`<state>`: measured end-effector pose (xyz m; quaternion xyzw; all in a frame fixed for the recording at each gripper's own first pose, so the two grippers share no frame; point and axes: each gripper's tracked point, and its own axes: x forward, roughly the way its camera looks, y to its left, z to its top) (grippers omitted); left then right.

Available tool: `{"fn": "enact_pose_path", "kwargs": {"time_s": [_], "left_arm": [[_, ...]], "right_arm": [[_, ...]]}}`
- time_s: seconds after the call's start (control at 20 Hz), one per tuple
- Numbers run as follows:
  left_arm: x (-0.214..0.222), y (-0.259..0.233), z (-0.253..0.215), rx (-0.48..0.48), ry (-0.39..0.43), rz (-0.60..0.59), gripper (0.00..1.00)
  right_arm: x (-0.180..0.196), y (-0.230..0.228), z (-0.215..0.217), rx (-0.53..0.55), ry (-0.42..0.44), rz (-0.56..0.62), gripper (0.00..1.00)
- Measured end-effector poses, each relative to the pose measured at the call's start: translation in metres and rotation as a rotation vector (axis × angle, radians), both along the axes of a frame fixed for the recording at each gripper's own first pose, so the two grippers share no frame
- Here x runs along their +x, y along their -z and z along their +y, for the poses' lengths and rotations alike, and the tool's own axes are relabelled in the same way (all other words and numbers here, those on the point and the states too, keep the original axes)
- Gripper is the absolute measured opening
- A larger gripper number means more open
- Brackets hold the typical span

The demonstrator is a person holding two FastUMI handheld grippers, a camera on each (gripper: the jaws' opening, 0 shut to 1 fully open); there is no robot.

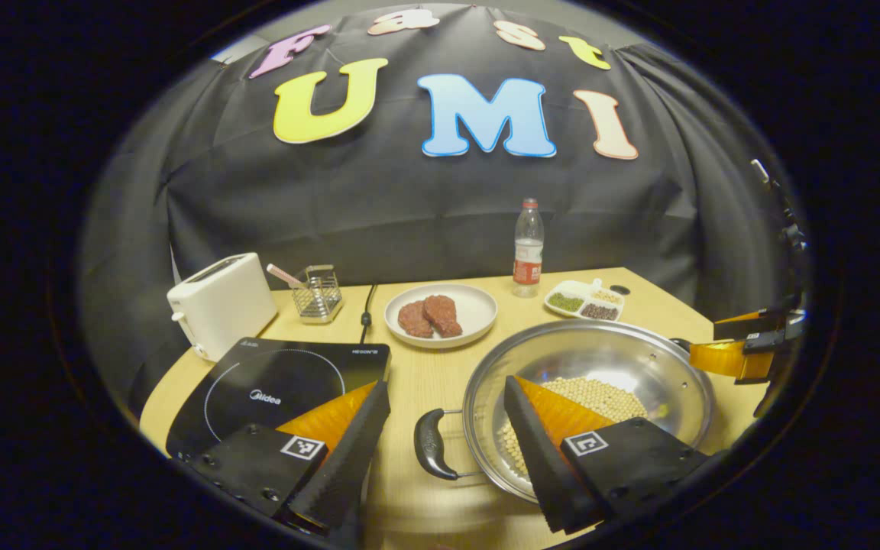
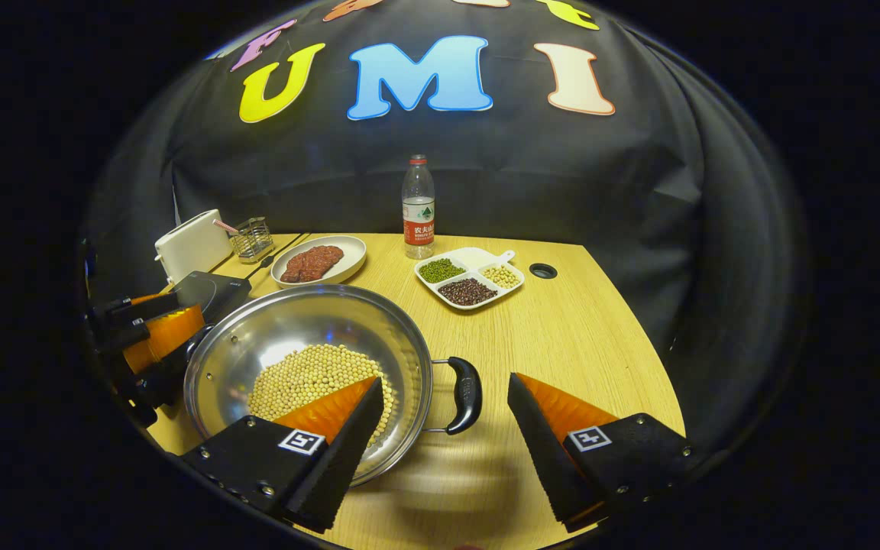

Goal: First push the handle of the pot to place it horizontally, then grasp the pot with both hands and set it on the induction cooktop.

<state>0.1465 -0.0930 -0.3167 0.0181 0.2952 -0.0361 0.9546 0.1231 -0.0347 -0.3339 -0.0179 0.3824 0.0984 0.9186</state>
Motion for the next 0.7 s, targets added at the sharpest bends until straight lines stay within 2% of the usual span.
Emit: {"fn": "enact_pose_path", "kwargs": {"time_s": [0.1, 0.15, 0.35, 0.45, 0.55, 0.65, 0.7], "left_arm": [[-0.002, 0.016, -0.001, -0.009, -0.004, 0.034, 0.94], [-0.002, 0.024, 0.000, -0.009, -0.006, 0.055, 0.98], [-0.009, 0.050, 0.002, -0.002, -0.017, 0.127, 1.00], [-0.011, 0.058, 0.003, -0.002, -0.022, 0.150, 0.94], [-0.011, 0.061, 0.002, -0.006, -0.029, 0.155, 0.99], [-0.011, 0.060, -0.001, 0.002, -0.025, 0.156, 0.97], [-0.010, 0.061, -0.002, 0.007, -0.024, 0.158, 0.92]], "right_arm": [[0.002, 0.005, 0.000, 0.002, 0.005, 0.008, 1.00], [0.002, 0.009, 0.000, 0.004, 0.008, 0.018, 1.00], [0.004, 0.024, -0.001, 0.032, 0.034, 0.062, 1.00], [0.005, 0.031, 0.000, 0.043, 0.045, 0.085, 1.00], [0.004, 0.037, -0.001, 0.046, 0.046, 0.103, 1.00], [0.004, 0.041, -0.001, 0.044, 0.048, 0.113, 0.87], [0.002, 0.042, 0.000, 0.046, 0.050, 0.119, 0.81]]}}
